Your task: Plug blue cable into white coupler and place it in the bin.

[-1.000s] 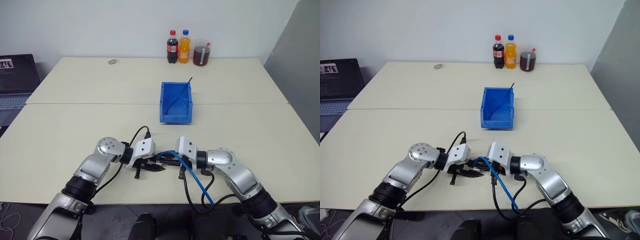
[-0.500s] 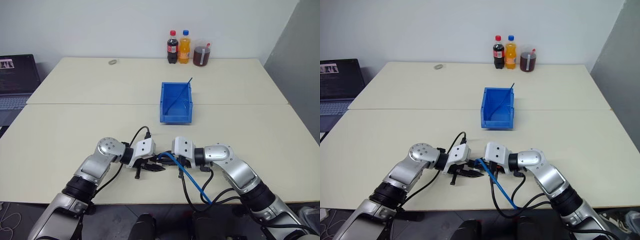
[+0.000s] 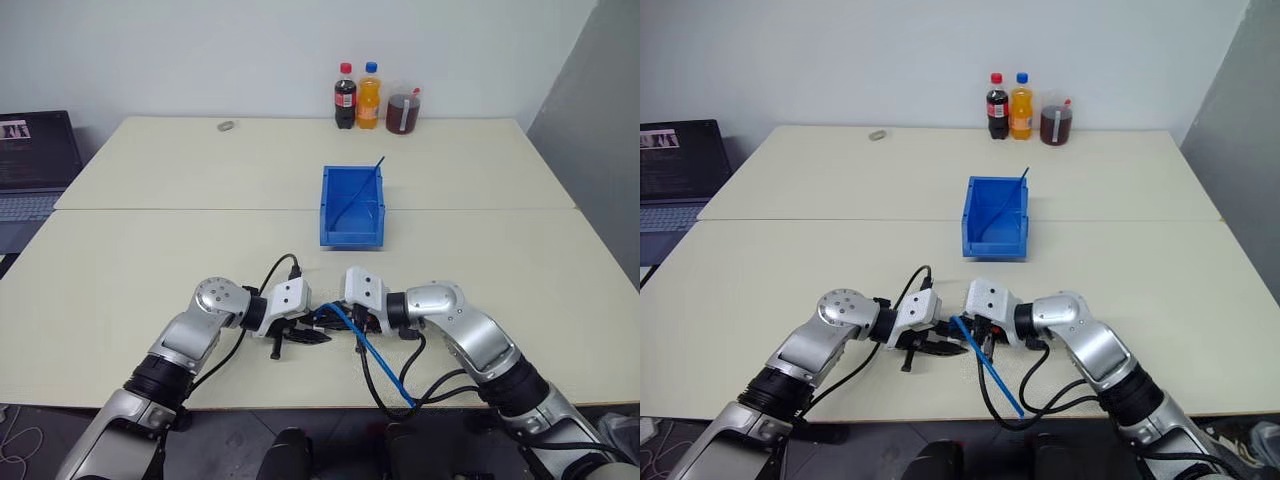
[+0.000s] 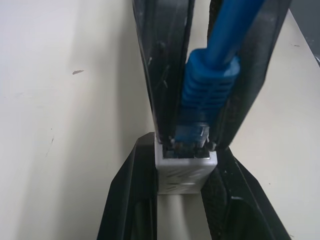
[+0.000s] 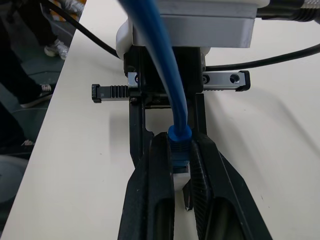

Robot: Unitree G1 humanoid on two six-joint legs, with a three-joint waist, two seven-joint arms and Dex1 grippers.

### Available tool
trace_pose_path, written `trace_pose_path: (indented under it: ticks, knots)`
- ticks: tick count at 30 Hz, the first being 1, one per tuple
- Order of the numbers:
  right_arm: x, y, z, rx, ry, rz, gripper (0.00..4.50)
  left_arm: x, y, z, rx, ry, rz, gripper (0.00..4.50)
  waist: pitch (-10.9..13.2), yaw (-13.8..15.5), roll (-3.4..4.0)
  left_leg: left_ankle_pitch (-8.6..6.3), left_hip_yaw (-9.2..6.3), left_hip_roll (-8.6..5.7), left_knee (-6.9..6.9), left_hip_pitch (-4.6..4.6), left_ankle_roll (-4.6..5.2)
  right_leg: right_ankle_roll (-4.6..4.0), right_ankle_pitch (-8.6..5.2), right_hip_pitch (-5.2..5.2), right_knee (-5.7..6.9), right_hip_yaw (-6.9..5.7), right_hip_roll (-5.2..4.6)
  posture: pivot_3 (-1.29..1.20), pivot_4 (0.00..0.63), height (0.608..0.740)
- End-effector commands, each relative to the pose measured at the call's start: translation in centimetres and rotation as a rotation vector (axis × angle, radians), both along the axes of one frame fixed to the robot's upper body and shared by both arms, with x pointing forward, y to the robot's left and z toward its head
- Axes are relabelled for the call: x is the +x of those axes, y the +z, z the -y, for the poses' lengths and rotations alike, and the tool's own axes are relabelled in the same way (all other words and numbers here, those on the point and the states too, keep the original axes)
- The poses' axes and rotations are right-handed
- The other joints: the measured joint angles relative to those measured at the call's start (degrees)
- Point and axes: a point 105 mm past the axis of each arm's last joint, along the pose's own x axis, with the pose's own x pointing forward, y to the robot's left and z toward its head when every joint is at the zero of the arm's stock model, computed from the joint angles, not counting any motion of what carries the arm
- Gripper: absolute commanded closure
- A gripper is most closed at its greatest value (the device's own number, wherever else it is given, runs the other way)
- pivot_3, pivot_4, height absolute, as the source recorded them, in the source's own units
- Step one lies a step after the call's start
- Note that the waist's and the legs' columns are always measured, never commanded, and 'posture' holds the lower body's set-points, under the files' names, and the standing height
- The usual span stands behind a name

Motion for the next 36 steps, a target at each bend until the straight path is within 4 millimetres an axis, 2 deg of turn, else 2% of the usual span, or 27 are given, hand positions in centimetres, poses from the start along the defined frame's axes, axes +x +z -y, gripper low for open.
trace_pose_path:
  ticks: [1,7,12,19,21,22,23,29,36]
  knots:
    - [-2.2,-5.4,0.5,-0.19,0.05,-0.186,4.35,0.3,-0.3,-0.4,0.019,0.029,-0.007,3.71,-0.1,0.0,0.04,0.0,0.01,0.0,-0.01,0.0,0.0,0.0,0.0,0.0,-0.03,0.01,0.0,0.0,0.15,0.74]
    - [-2.5,-7.4,1.8,-0.3,0.045,-0.175,4.35,0.3,-0.4,-0.3,0.016,0.032,-0.01,3.71,-0.9,0.0,0.22,-0.01,0.01,0.0,-0.08,0.04,0.01,0.01,-0.01,0.06,-0.14,0.0,0.0,0.0,0.15,0.74]
    - [-2.5,-7.7,2.0,-0.297,0.021,-0.218,4.35,0.3,-0.5,-0.4,0.017,0.034,-0.009,3.71,-1.2,0.0,0.25,-0.01,0.0,0.01,-0.19,0.11,0.01,0.02,-0.01,0.21,-0.41,-0.02,0.01,0.0,0.15,0.74]
    - [-1.1,-5.3,1.2,-0.166,-0.031,-0.16,4.35,0.3,-1.0,-0.6,0.031,0.045,0.0,3.71,-1.4,0.0,0.25,-0.01,0.0,0.01,-0.2,0.1,0.01,0.02,-0.01,0.22,-0.44,-0.02,0.0,0.0,0.15,0.74]
    - [-0.7,-4.5,1.1,-0.13,-0.046,-0.131,4.35,0.3,-1.2,-0.9,0.038,0.056,-0.001,3.0,-1.4,0.0,0.25,-0.01,-0.01,0.01,-0.2,0.1,0.01,0.02,-0.01,0.21,-0.44,-0.02,0.0,0.0,0.15,0.74]
    - [-0.6,-4.0,1.1,-0.111,-0.052,-0.117,4.35,0.3,-1.3,-1.0,0.042,0.059,0.005,2.85,-1.4,0.0,0.27,-0.01,-0.01,0.01,-0.2,0.1,0.01,0.02,-0.01,0.21,-0.44,-0.02,0.0,0.0,0.15,0.74]
    - [-0.5,-3.6,1.2,-0.095,-0.062,-0.107,4.35,0.2,-1.3,-1.2,0.043,0.06,0.003,2.49,-1.4,0.0,0.27,-0.01,-0.02,0.01,-0.2,0.1,0.01,0.02,-0.01,0.22,-0.44,-0.02,0.0,0.0,0.15,0.74]
    - [-0.1,-1.1,2.0,-0.013,-0.117,-0.067,4.35,0.5,-0.6,-2.2,0.015,0.123,0.002,1.4,-1.3,0.0,0.28,-0.01,-0.02,0.01,-0.19,0.08,0.01,0.02,-0.01,0.19,-0.45,-0.02,0.0,0.0,0.15,0.74]
    - [1.3,3.9,3.5,0.148,-0.236,-0.02,4.35,1.6,3.2,-3.6,-0.119,0.278,0.048,0.01,-0.8,0.0,0.18,-0.01,-0.06,0.04,-0.19,-0.2,0.01,0.02,-0.01,-0.07,-0.43,-0.03,0.0,0.0,0.15,0.74]
